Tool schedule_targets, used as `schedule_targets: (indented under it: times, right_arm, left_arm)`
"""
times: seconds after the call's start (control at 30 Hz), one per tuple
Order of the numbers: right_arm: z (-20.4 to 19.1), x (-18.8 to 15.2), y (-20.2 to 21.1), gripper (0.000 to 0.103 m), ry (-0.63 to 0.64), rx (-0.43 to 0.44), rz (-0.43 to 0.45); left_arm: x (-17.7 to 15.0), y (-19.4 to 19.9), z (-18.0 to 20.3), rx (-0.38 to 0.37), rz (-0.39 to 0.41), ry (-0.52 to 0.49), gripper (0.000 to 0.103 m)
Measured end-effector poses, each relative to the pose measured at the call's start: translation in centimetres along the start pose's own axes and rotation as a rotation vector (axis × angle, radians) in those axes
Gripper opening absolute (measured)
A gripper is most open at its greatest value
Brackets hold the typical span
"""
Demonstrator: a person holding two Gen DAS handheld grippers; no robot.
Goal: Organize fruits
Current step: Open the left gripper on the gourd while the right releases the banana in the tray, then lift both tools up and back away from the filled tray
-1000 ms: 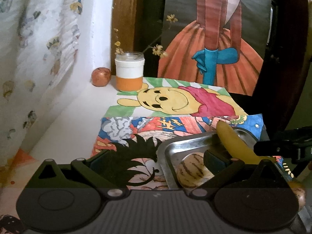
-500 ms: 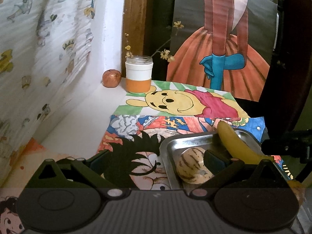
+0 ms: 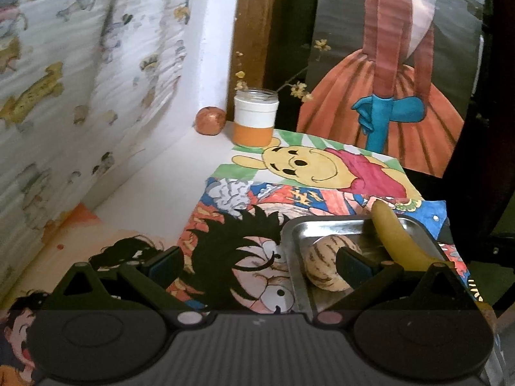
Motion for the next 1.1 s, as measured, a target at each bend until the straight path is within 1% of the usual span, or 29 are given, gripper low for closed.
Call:
schedule_targets:
  times: [0.2, 0.47, 0.63, 0.73, 0.8, 0.93, 1.1]
  right_arm:
    - [0.0, -0.5, 0.4, 0.102, -0.015, -0.025, 0.011]
    - [-0.1, -1.3, 0.9, 0.102, -0.036, -0.040, 0.012]
    - [-0.4, -2.0, 1.5, 0.102, -0.034, -0.059, 0.023]
    - [-0.7, -2.4, 1.9, 0.102, -0.033, -0.059, 0.028]
    - [-0.8, -2.8, 2.0, 0.102, -0.036, -0.052, 0.023]
    - [-1.0, -3.5, 2.6, 0.102, -0.038, -0.058, 0.025]
    - [-0.9, -4.1, 3.4, 0.102, -0.061, -0.044, 0.042]
  left_arm:
    - [-0.4, 0.5, -0.3, 0.021, -0.001, 0.051, 0.103]
    - [-0.8, 1.4, -0.7, 0.045, -0.003, 0.082, 0.103]
    - [-1.6, 2.1, -0.9, 0.070, -0.002, 0.127, 0.103]
    - [-2.0, 2.6, -1.0, 0.082, -0.004, 0.132, 0.103]
    - [-2.2, 3.1, -1.0, 0.094, 0.009, 0.130, 0.103]
    - [-2.6, 3.9, -0.7, 0.097, 0.011, 0.124, 0.103]
    - [-3.0, 5.1, -0.4, 0.113, 0.037, 0.123, 0.103]
Point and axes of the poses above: each gripper's, at about its wrist camera, not at the fingertips, and y roughly against the way its jaws point, z to its right, x to its top, the point moved 4 cm from there along -y, roughly the way its jaws point, and after that the axes turned 13 degrees about -x, right-handed, at the moved point
